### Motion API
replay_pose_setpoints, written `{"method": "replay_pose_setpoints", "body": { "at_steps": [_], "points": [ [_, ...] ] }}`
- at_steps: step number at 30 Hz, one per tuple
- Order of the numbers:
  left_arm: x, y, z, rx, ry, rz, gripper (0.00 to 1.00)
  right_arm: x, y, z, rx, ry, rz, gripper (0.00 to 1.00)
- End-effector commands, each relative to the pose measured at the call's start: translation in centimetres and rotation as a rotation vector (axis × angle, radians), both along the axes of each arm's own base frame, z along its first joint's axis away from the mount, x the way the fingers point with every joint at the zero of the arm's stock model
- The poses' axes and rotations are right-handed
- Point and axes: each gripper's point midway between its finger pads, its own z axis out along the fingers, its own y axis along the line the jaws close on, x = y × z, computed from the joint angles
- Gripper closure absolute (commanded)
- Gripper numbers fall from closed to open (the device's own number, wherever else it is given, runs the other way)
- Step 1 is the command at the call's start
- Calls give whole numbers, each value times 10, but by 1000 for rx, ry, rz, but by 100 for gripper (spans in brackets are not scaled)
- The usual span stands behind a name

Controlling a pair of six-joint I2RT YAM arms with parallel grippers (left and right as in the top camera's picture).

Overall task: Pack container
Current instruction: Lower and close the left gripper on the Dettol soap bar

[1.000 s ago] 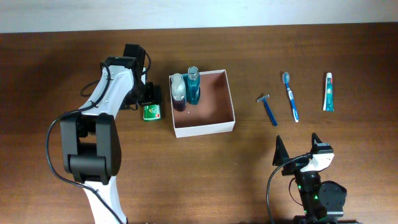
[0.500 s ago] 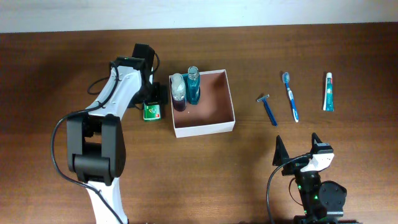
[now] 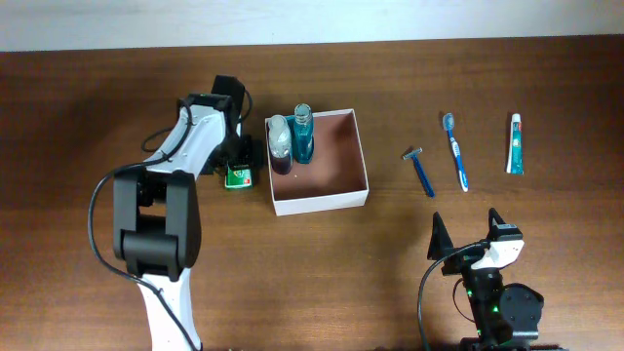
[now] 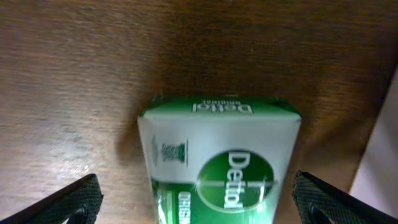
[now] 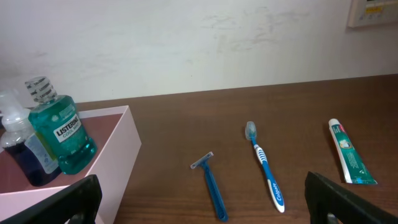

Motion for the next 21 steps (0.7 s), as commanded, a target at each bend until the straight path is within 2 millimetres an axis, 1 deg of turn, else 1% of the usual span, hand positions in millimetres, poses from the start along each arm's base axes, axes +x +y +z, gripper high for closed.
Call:
{"method": "replay_pose_setpoints", "body": {
  "at_steps": [1, 5, 13, 14, 21],
  "points": [
    [0, 6, -4, 3, 5, 23, 1, 0, 0, -2, -6, 0, 5, 1],
    [0, 11, -5, -12, 11, 47, 1, 0, 0, -2, -6, 0, 5, 1],
    [1, 11, -6, -20, 6, 49, 2, 0, 0, -2, -6, 0, 5, 1],
    [2, 11, -6, -20, 4, 49, 4, 0, 0, -2, -6, 0, 5, 2],
    [2, 10, -8, -20, 7, 49, 10, 0, 0, -2, -6, 0, 5, 1]
  ]
}}
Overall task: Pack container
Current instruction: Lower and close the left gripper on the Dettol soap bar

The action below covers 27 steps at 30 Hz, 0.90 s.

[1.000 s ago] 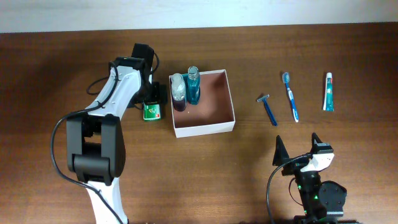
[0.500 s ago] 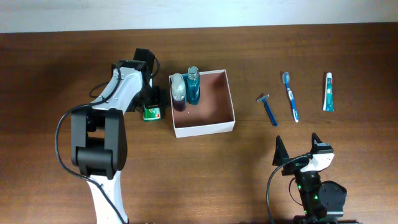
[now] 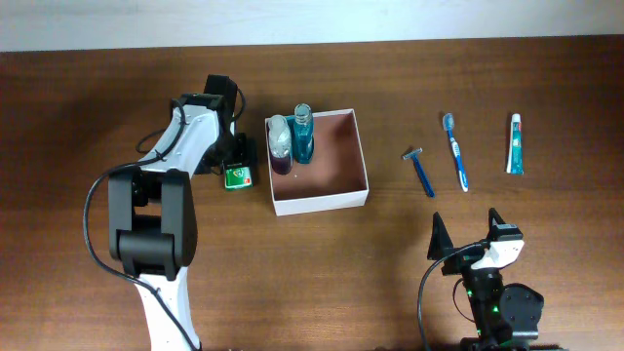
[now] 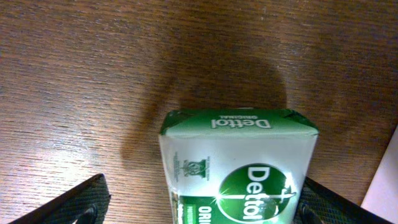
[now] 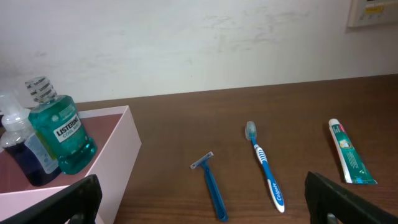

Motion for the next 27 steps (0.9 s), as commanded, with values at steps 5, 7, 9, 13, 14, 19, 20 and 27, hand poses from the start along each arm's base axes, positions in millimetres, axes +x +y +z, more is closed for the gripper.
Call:
{"method": "replay_pose_setpoints", "body": {
  "at_steps": [5, 7, 9, 13, 14, 19, 20, 27],
  "points": [
    [-6, 0, -18, -6, 44, 21, 11, 0, 0, -2, -6, 0, 5, 1],
    [-8, 0, -24, -7, 60, 21, 11, 0, 0, -2, -6, 0, 5, 1],
    [-10, -3, -29, -26, 76, 26, 18, 0, 0, -2, -6, 0, 5, 2],
    [-13, -6, -31, -43, 92, 46, 20, 0, 0, -2, -6, 0, 5, 1],
    [-13, -6, -31, -43, 92, 46, 20, 0, 0, -2, -6, 0, 5, 2],
    [-15, -6, -31, -41, 101, 47, 31, 0, 0, -2, -6, 0, 5, 1],
    [-16, -6, -31, -41, 102, 47, 33, 0, 0, -2, -6, 0, 5, 1],
    [-16, -5, -25, -38, 110, 46, 59, 0, 0, -2, -6, 0, 5, 1]
  ]
}}
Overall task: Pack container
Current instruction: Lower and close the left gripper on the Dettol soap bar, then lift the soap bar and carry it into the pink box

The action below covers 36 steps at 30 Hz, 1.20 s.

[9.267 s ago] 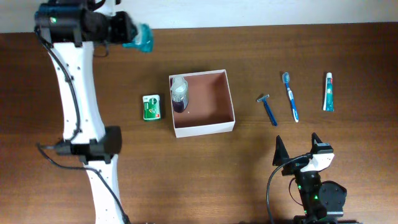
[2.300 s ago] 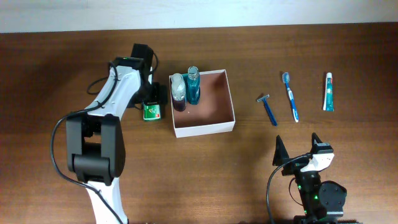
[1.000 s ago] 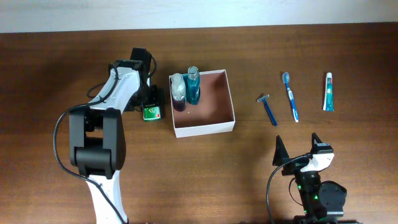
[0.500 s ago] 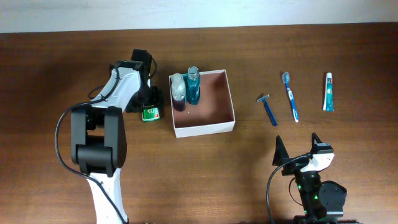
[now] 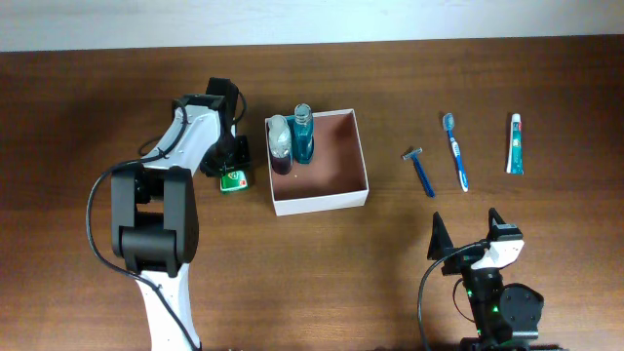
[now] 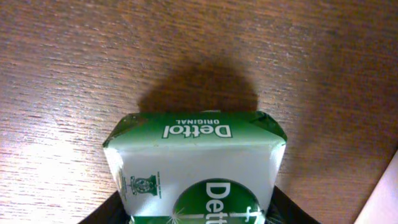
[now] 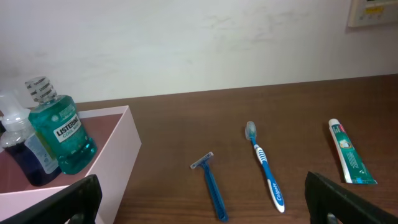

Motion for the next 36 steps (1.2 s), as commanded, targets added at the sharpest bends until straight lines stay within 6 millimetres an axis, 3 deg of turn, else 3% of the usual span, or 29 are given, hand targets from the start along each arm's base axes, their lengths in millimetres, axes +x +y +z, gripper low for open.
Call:
{"method": "replay_pose_setpoints", "body": {
  "at_steps": [1, 6, 9, 12, 18, 21, 24, 28, 32, 36],
  "points": [
    [-5, -1, -10, -12, 54, 7, 64, 0, 0, -2, -6, 0, 5, 1],
    [13, -1, 20, -4, 11, 6, 66, 0, 0, -2, -6, 0, 5, 1],
    [34, 0, 58, 11, -58, 7, 66, 0, 0, -2, -6, 0, 5, 2],
    [53, -1, 101, 6, -140, 5, 66, 0, 0, -2, -6, 0, 5, 1],
    [79, -8, 210, -35, -373, 4, 65, 0, 0, -2, -6, 0, 5, 1],
    [76, -22, 262, -86, -484, -18, 66, 0, 0, -2, -6, 0, 5, 1],
    [61, -50, 298, -143, -553, -75, 65, 0, 0, -2, -6, 0, 5, 1],
    [40, -97, 317, -179, -584, -177, 65, 0, 0, -2, -6, 0, 5, 1],
    [17, -160, 314, -218, -571, -310, 64, 0, 0, -2, -6, 0, 5, 1],
    [2, -202, 305, -186, -575, -352, 65, 0, 0, -2, -6, 0, 5, 1]
  ]
}}
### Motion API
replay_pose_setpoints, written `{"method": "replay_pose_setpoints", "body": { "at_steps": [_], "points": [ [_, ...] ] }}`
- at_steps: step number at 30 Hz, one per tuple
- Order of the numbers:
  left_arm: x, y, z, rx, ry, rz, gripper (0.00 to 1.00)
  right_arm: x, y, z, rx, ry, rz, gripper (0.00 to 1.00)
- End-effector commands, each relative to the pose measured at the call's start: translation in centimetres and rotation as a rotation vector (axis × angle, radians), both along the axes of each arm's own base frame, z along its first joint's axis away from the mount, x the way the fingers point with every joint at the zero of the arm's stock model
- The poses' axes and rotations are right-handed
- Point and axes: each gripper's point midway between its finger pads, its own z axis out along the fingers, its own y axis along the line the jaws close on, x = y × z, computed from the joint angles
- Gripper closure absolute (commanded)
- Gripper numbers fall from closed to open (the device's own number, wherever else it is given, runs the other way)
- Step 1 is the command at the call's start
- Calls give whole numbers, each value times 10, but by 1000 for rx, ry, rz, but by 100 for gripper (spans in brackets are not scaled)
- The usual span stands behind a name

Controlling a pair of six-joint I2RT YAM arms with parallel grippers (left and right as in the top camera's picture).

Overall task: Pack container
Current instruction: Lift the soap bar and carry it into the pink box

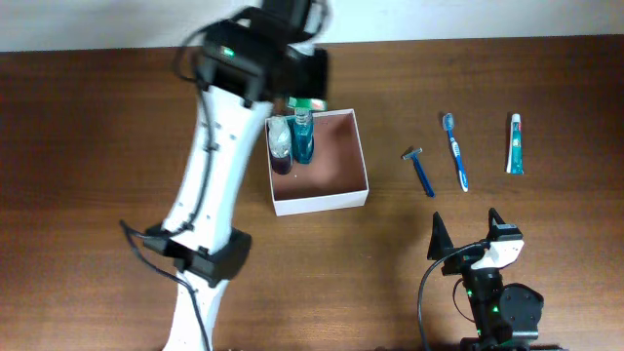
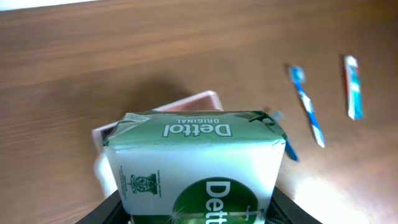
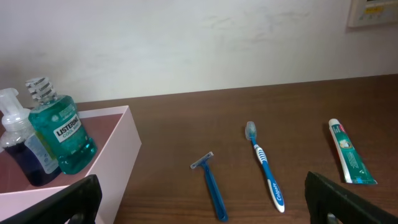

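My left gripper (image 2: 196,214) is shut on a green and white Dettol soap box (image 2: 196,158), held high in the air. In the overhead view the soap box (image 1: 310,100) hangs by the far left corner of the pink container (image 1: 353,132). Inside the container stand a teal mouthwash bottle (image 1: 302,136) and a clear pump bottle (image 1: 280,144). A blue razor (image 3: 210,182), a blue toothbrush (image 3: 264,167) and a toothpaste tube (image 3: 349,152) lie on the table to the container's right. My right gripper (image 3: 202,202) stands open near the front edge, holding nothing.
The brown wooden table (image 1: 97,195) runs to a pale wall at the back (image 3: 186,43). The raised left arm (image 1: 210,185) crosses the table to the left of the container.
My left gripper, which held the soap box down on the table left of the container, now holds it lifted high by the container's far left corner. The right arm stayed put.
The left gripper stood open around the soap box on the table beside the container's left wall, then still open a little farther back. Then it was shut on the box. Now the box is raised above the container's far corner. The right gripper never moved.
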Motion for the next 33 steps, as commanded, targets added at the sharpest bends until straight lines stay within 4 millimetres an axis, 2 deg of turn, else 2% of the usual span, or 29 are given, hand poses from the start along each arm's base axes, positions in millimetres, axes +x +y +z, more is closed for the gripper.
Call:
{"method": "replay_pose_setpoints", "body": {
  "at_steps": [1, 5, 9, 15, 19, 23, 31, 33],
  "points": [
    [-6, -26, -7, 20, -12, 16, 64, 0, 0, -2, -6, -1, 5, 1],
    [-11, -56, -29, 22, 23, 0, 64, 0, 0, -2, -6, -1, 5, 1],
    [-5, -68, -67, 47, 89, 54, 64, 0, 0, -2, -6, -1, 5, 1],
    [4, -75, -129, 102, 195, 99, 64, 0, 0, -2, -6, -1, 5, 1],
    [9, -74, -153, 133, 229, 114, 64, 0, 0, -2, -6, -1, 5, 2],
    [12, -61, -160, 182, 221, 196, 64, 0, 0, -2, -6, -1, 5, 1],
    [10, -54, -173, 206, 251, 264, 64, 0, 0, -2, -6, -1, 5, 1],
    [10, -54, -182, 219, 265, 264, 64, 0, 0, -2, -6, -1, 5, 1]
  ]
}}
